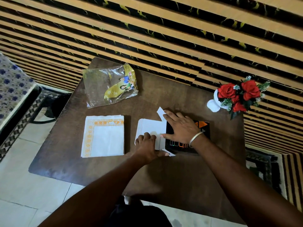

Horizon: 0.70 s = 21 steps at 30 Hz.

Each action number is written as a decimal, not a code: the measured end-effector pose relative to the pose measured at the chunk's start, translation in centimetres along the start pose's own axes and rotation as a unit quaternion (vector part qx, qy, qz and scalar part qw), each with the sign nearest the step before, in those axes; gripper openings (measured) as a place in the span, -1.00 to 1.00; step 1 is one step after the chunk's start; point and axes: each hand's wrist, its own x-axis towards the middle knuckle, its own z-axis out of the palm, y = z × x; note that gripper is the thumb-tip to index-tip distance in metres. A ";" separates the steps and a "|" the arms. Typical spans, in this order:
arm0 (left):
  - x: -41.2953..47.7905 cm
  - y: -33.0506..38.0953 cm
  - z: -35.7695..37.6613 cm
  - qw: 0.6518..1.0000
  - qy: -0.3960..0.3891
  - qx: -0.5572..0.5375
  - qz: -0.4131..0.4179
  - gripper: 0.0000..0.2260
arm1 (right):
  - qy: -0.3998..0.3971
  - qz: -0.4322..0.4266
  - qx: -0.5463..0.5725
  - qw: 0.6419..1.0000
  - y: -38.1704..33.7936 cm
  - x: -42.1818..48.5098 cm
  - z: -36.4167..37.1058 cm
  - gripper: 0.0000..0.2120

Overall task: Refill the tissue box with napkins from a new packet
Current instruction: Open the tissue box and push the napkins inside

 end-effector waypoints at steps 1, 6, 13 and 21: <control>0.0 0.0 0.1 1.000 0.001 0.003 0.000 -0.13 | -0.002 -0.004 0.003 1.000 0.2 0.2 -0.3 -0.16; 0.2 -0.2 0.3 1.000 0.002 0.000 0.002 -0.09 | -0.006 0.005 0.011 1.000 0.9 1.4 -1.4 -0.24; 0.1 -0.1 1.2 0.999 0.039 0.027 -0.003 -0.16 | -0.116 0.022 0.106 0.987 1.3 -0.1 -1.3 0.37; 0.1 -1.3 -0.9 1.000 -0.001 -0.026 0.005 -0.16 | -0.106 -0.017 0.022 0.994 0.9 -0.7 1.1 0.49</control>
